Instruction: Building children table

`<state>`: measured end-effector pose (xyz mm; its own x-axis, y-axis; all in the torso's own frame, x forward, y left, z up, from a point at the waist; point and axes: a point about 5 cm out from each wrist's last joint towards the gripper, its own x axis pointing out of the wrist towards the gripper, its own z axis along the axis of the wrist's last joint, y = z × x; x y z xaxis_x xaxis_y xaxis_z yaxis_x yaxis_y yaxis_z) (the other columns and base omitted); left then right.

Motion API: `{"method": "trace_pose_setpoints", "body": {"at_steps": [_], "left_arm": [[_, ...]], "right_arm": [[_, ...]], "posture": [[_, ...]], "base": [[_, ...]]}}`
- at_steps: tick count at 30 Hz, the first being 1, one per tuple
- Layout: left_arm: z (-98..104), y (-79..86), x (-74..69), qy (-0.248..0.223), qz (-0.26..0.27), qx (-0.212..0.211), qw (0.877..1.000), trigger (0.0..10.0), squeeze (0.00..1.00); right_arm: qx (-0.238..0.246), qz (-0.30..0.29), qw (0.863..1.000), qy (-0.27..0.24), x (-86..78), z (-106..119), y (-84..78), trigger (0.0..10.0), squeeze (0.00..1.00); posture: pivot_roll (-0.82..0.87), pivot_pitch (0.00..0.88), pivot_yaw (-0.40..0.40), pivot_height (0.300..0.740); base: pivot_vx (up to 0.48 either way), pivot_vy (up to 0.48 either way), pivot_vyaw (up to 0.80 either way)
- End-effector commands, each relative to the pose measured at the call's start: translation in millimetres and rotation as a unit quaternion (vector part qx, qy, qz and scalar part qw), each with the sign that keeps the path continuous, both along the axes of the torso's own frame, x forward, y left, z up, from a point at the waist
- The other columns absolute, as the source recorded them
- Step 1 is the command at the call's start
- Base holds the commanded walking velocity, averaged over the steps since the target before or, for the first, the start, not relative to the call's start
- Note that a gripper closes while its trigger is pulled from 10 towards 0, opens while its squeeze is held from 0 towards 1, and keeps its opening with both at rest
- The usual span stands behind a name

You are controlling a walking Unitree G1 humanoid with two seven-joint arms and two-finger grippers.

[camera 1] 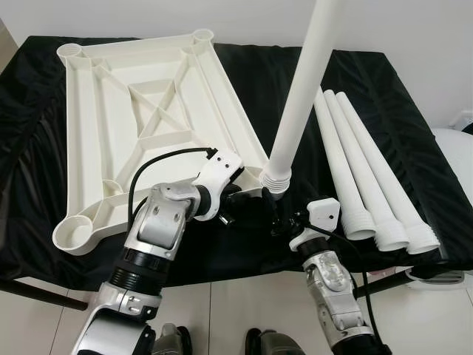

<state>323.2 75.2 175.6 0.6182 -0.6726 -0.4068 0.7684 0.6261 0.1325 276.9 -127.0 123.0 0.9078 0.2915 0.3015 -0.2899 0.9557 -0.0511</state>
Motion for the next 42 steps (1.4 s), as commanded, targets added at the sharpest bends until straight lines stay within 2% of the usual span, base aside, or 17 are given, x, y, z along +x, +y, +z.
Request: {"method": "trace_pose_setpoints", "body": {"at_steps": [1,3,6,14,20,29,40,42], "left_arm": [[3.6,13.4,5.4,-0.048,0.091,0.019,0.995,10.0,0.00],[1.6,14.2,4.7,-0.047,0.087,0.023,0.995,10.0,0.00],[-7.9,17.8,0.9,-0.042,0.069,0.040,0.996,10.0,0.00],[-14.6,23.3,-1.8,-0.040,0.053,0.052,0.996,10.0,0.00],[-17.2,23.9,-3.1,-0.038,0.042,0.057,0.997,10.0,0.00],[-25.1,21.1,-10.4,-0.039,0.003,0.071,0.997,10.0,0.00],[-36.1,21.0,-11.0,-0.025,0.008,0.074,0.997,10.0,0.00],[-36.6,19.8,-10.4,-0.023,0.011,0.071,0.997,10.0,0.00]], "right_arm": [[0.002,-0.011,1.000,0.019,-0.2,-6.7,-8.7,10.0,0.00],[0.000,-0.007,1.000,0.017,1.0,-5.3,-12.3,10.0,0.00],[-0.010,0.028,0.999,0.017,6.4,2.0,-26.0,10.0,0.00],[-0.026,0.068,0.997,0.017,12.5,12.3,-40.8,10.0,0.00],[-0.038,0.109,0.993,0.020,14.5,17.6,-43.2,10.0,0.00],[-0.057,0.193,0.979,0.038,23.0,32.8,-51.8,10.0,0.00],[-0.080,0.212,0.972,0.062,29.7,40.8,-59.7,10.0,0.00],[-0.089,0.232,0.966,0.077,28.5,40.0,-60.0,10.0,0.00]], "posture": [[-0.03,0.139,-0.031,0.740],[-0.03,0.138,-0.034,0.740],[-0.04,0.136,-0.039,0.740],[-0.04,0.133,-0.041,0.740],[-0.04,0.132,-0.041,0.740],[-0.04,0.129,-0.048,0.740],[-0.04,0.120,-0.055,0.740],[-0.04,0.117,-0.057,0.740]], "base": [[0.000,0.000,0.00],[0.000,0.000,0.00],[0.000,0.000,0.00],[0.000,0.000,0.00],[0.000,0.000,0.00],[0.000,0.000,0.00],[0.000,0.000,0.00],[0.000,0.000,0.00]]}}
